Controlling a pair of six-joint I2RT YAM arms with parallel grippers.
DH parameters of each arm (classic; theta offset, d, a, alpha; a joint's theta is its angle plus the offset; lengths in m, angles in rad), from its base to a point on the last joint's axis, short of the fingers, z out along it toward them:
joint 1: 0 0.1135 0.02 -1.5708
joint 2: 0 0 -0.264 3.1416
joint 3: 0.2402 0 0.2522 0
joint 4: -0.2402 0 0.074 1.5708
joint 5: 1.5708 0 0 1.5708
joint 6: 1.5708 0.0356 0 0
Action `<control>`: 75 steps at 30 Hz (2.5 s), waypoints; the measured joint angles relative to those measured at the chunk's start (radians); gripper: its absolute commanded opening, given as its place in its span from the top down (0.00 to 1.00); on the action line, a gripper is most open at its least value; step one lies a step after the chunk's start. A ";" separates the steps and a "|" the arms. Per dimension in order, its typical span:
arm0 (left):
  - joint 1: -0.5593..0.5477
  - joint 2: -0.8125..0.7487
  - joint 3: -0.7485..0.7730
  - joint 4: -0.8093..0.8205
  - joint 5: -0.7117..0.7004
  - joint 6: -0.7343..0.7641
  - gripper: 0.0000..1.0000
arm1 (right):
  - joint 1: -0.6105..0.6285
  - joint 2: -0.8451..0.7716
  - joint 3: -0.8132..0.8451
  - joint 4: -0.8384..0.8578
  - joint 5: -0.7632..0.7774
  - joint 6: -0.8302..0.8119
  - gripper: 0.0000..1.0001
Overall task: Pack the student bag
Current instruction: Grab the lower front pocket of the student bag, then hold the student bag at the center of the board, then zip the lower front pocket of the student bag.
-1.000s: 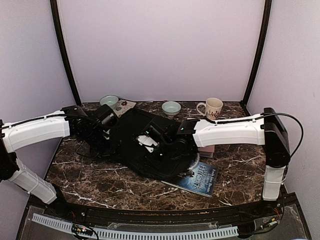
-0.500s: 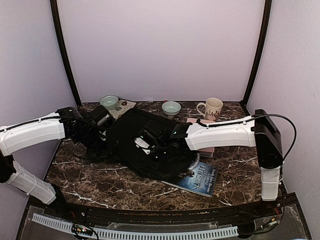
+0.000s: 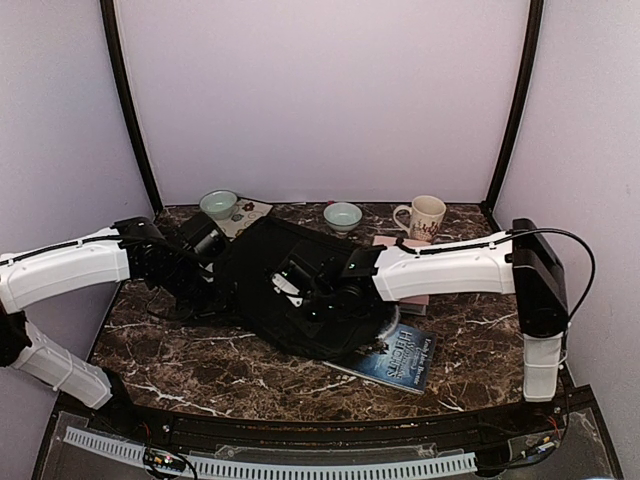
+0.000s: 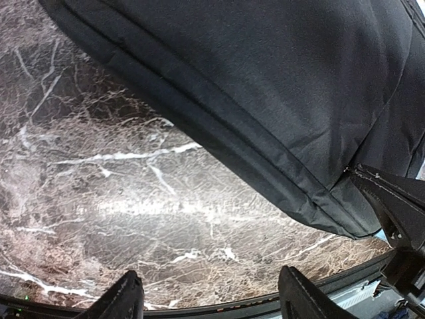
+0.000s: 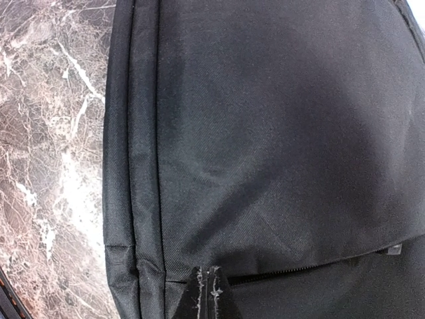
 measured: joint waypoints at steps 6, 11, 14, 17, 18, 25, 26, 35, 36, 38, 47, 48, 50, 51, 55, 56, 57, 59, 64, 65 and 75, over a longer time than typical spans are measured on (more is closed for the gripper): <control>0.000 0.019 -0.003 0.047 0.028 0.019 0.23 | -0.016 -0.031 -0.032 0.011 -0.008 0.026 1.00; 0.000 0.019 -0.068 0.158 0.091 0.039 0.14 | -0.031 -0.054 -0.063 0.036 -0.043 0.047 1.00; 0.000 0.019 -0.109 0.215 0.127 0.041 0.13 | -0.033 -0.060 -0.064 0.044 -0.063 0.053 1.00; 0.000 0.022 -0.121 0.262 0.158 0.040 0.13 | -0.033 -0.060 -0.064 0.045 -0.081 0.056 1.00; 0.000 0.027 -0.122 0.277 0.167 0.040 0.14 | -0.034 -0.060 -0.064 0.047 -0.086 0.058 1.00; 0.022 0.075 -0.174 0.404 0.206 0.035 0.17 | -0.038 -0.060 -0.064 0.060 -0.127 0.065 1.00; 0.031 0.077 -0.188 0.428 0.212 0.031 0.19 | -0.038 -0.060 -0.064 0.060 -0.132 0.067 1.00; 0.097 0.100 -0.296 0.598 0.253 -0.029 0.35 | -0.038 -0.074 -0.064 0.068 -0.175 0.080 1.00; 0.098 0.108 -0.301 0.617 0.257 -0.034 0.42 | -0.038 -0.077 -0.064 0.070 -0.181 0.082 1.00; 0.098 0.128 -0.302 0.649 0.268 -0.042 0.56 | -0.038 -0.082 -0.064 0.074 -0.191 0.089 1.00; 0.099 0.163 -0.297 0.708 0.281 -0.037 1.00 | -0.041 -0.088 -0.089 0.100 -0.212 0.111 1.00; 0.099 0.161 -0.296 0.707 0.277 -0.039 1.00 | -0.041 -0.088 -0.089 0.103 -0.212 0.113 1.00; 0.100 0.151 -0.296 0.700 0.271 -0.032 1.00 | -0.045 -0.088 -0.089 0.106 -0.212 0.118 1.00; 0.100 0.145 -0.296 0.696 0.268 -0.031 1.00 | -0.047 -0.088 -0.089 0.108 -0.212 0.119 1.00; 0.101 0.121 -0.296 0.684 0.257 -0.025 1.00 | -0.061 -0.094 -0.090 0.113 -0.212 0.127 1.00; 0.102 0.115 -0.296 0.682 0.255 -0.023 1.00 | -0.066 -0.098 -0.092 0.115 -0.214 0.127 1.00; 0.102 0.109 -0.296 0.681 0.253 -0.019 1.00 | -0.072 -0.103 -0.099 0.117 -0.217 0.128 1.00; 0.102 0.093 -0.299 0.681 0.251 -0.012 1.00 | -0.084 -0.109 -0.107 0.121 -0.224 0.130 1.00; 0.102 0.051 -0.326 0.687 0.251 -0.001 1.00 | -0.119 -0.113 -0.121 0.132 -0.246 0.130 1.00; 0.102 0.043 -0.334 0.688 0.250 0.001 1.00 | -0.128 -0.114 -0.123 0.132 -0.252 0.129 1.00; 0.105 -0.029 -0.372 0.662 0.239 0.014 1.00 | -0.222 -0.114 -0.123 0.128 -0.259 0.103 1.00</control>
